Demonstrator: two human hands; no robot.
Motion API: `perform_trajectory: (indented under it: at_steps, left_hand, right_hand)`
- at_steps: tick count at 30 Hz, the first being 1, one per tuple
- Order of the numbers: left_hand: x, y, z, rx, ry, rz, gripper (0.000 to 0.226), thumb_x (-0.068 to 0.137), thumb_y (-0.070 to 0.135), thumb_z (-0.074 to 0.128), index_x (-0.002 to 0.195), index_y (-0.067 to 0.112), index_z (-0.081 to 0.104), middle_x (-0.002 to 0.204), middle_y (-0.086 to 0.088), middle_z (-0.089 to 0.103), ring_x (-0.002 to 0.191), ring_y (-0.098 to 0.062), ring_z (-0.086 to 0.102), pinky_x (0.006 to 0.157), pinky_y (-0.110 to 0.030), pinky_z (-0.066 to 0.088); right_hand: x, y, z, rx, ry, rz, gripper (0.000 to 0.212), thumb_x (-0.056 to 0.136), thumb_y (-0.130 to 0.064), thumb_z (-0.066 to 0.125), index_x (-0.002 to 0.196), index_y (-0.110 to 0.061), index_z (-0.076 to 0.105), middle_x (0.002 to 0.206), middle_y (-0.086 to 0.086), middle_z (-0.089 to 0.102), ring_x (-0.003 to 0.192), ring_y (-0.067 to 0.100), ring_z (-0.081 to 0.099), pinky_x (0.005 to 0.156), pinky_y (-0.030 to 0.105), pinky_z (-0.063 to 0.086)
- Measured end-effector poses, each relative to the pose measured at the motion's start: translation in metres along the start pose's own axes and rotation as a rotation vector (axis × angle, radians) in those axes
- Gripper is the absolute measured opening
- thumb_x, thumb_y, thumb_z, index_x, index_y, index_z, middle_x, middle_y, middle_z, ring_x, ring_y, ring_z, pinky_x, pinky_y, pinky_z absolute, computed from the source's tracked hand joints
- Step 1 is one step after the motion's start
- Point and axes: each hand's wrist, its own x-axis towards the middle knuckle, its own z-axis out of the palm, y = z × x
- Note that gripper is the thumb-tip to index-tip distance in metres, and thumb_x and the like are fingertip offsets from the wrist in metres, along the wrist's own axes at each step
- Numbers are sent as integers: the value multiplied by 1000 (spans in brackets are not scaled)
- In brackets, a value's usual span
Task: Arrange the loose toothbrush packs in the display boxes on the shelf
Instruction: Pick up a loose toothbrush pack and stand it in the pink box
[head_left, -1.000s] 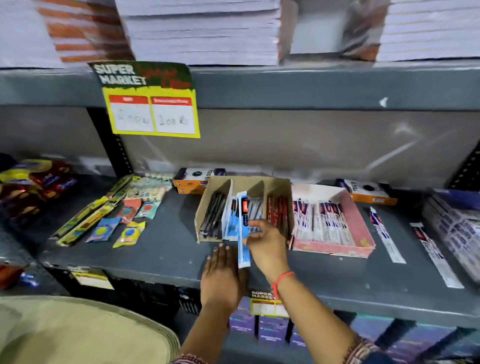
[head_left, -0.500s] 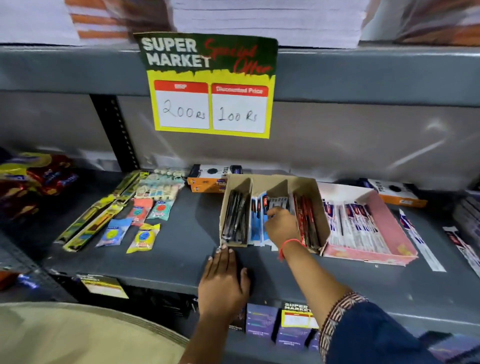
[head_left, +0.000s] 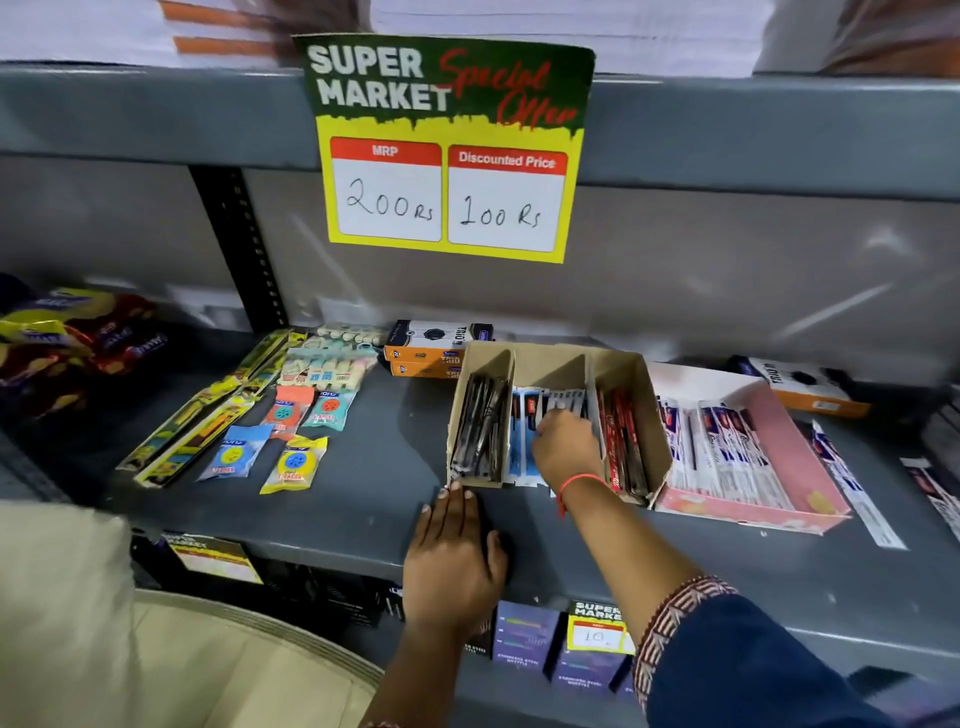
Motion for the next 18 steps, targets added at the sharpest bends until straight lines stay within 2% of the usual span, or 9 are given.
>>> perform_trajectory:
  at_steps: [3,5,7,9,12,14,16,18]
  left_hand:
    - [1,0,0,20,-2,-7,56,76,33,36,107,-3,65,108,-20,67,99,-31,64,86,-47,49]
    - [1,2,1,29,-21,-16,57,76,33,35,109,-4,63,109,-21,67,100,-32,64,87,-47,49]
    - [0,5,3,45,-27,-45,64,79,38,28,117,-4,57,118,-23,62,109,-33,59,95,-45,44]
    - [-2,14,4,51,-36,-103,73,80,43,19,128,-5,45,131,-24,50,123,-34,47,105,-45,32]
    - [-7,37,5,106,-76,-192,75,83,45,11,141,-2,22,149,-22,25,138,-33,20,113,-42,10]
    - [-11,54,7,108,-104,-237,79,79,45,-1,144,0,11,153,-18,12,140,-30,7,114,-41,1]
    - [-13,70,12,105,-115,-258,79,78,44,-2,144,0,5,154,-17,6,141,-29,3,113,-41,-2]
    - [-14,83,16,99,-130,-263,78,79,43,4,144,-1,1,154,-17,3,141,-28,0,113,-40,-3]
  right_hand:
    - [-15,2,-11,-24,70,-56,27,85,3,42,98,2,65,101,25,69,94,40,66,81,41,54]
    - [-25,5,-23,28,137,-95,28,84,2,42,97,0,67,98,24,70,91,40,66,76,37,53]
    - [-32,13,-36,135,242,-125,28,85,0,44,94,-4,70,97,22,72,90,38,66,72,31,49]
    - [-36,28,-51,281,392,-140,25,85,-3,51,94,-9,73,96,18,74,89,36,68,73,31,49]
    - [-36,65,-80,512,607,-16,21,86,-4,54,97,-5,73,96,21,73,88,36,67,70,31,45]
    - [-35,99,-101,608,731,106,21,87,-4,52,97,-3,70,99,25,71,92,39,64,72,31,42]
    - [-35,139,-120,541,809,250,24,87,-6,49,100,-3,69,104,27,69,97,41,62,77,37,46]
    - [-33,179,-130,378,775,347,27,86,-4,47,101,0,69,105,32,67,98,46,61,80,42,49]
